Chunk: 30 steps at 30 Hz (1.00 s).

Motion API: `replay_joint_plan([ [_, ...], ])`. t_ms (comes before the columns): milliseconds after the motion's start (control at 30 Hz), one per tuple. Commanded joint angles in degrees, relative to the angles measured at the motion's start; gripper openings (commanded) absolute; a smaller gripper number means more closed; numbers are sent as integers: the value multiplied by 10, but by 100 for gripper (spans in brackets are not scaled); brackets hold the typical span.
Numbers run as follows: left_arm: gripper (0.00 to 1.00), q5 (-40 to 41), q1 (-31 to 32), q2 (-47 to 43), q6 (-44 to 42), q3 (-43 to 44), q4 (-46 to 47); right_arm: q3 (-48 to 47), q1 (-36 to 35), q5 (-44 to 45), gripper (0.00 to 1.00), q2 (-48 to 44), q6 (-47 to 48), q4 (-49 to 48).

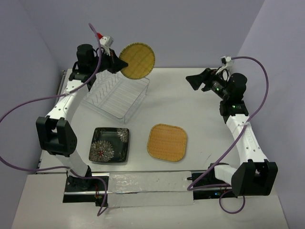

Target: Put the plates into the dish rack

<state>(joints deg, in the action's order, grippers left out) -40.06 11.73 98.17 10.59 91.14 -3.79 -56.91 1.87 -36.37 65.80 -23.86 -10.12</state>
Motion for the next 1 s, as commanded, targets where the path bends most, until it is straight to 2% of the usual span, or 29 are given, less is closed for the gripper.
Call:
replay_joint_plan([
  [0, 0, 188, 3, -57, -60, 55, -36, -32, 4, 77, 87, -1, 27, 10],
  [133, 0, 109, -1, -96, -152, 4, -12, -65, -3, 13, 87, 44, 65, 15],
  [267, 0, 90, -12, -116, -254, -2, -45, -116, -19, -38, 87, 82, 98, 41],
  [300, 0, 65, -22, -123, -295, -8, -58, -119, -32, -45, 87, 86, 115, 43],
  [400, 0, -20, -66, -140, -482, -31, -130, -125, -37, -66, 87, 86, 162, 64],
  [433, 0, -40, -76, -136, -600, -28, -162, -131, -39, -65, 87, 86, 171, 70],
  [500, 0, -53, -94, -118, -726, 2, -317, -137, -41, -65, 87, 87, 194, 87],
  [567, 0, -7, -99, -54, -874, 106, -487, -144, -45, -63, 87, 90, 209, 96],
  [633, 0, 18, -102, -2, -905, 210, -547, -147, -49, -60, 87, 93, 214, 113],
  [733, 0, 10, -115, 76, -1015, 302, -638, -149, -55, -47, 87, 98, 216, 117],
  [800, 0, -8, -137, 97, -1062, 332, -658, -153, -58, -37, 87, 101, 214, 119],
  [967, 0, 5, -146, 126, -1139, 329, -584, -162, -69, -11, 86, 108, 202, 124],
])
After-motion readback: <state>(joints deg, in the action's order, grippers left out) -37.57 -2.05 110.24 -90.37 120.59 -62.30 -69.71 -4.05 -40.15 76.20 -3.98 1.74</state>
